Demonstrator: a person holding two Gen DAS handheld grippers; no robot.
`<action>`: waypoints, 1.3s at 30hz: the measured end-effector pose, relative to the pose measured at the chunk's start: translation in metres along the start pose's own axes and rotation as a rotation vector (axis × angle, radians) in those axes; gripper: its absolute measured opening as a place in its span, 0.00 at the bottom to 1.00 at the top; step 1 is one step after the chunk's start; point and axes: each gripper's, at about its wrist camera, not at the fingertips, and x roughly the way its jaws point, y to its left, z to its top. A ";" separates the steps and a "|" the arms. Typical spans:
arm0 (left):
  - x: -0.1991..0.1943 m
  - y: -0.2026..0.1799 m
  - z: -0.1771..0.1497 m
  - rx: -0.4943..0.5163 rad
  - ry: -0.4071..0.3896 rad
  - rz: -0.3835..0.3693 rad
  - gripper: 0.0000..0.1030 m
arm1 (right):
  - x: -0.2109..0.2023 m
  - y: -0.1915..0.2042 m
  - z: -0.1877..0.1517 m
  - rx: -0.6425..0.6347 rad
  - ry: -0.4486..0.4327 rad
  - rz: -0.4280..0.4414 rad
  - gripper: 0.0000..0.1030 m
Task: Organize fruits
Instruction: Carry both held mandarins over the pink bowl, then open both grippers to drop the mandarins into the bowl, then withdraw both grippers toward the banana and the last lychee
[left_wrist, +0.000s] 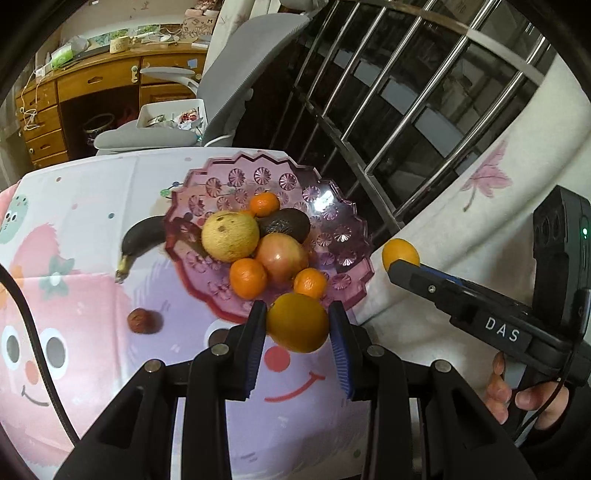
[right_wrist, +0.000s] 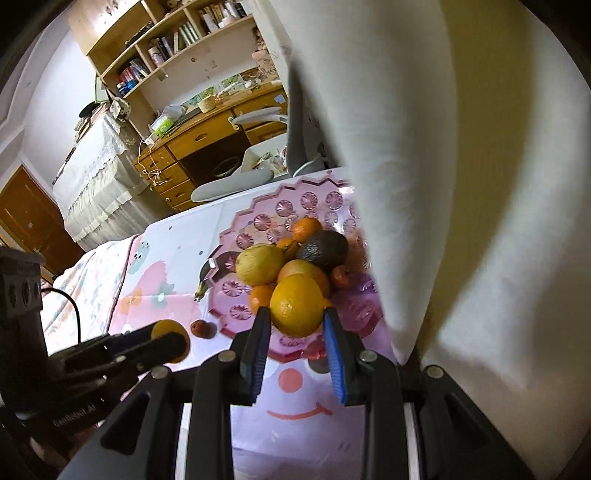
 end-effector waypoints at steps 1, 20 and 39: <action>0.005 -0.002 0.002 -0.003 0.001 0.000 0.32 | 0.004 -0.004 0.003 0.005 0.005 0.003 0.28; 0.046 -0.003 0.014 -0.059 0.003 0.037 0.69 | 0.056 -0.041 0.018 0.065 0.088 0.015 0.32; -0.010 0.082 -0.069 -0.126 0.133 0.111 0.78 | 0.062 0.006 -0.069 0.252 0.235 0.013 0.43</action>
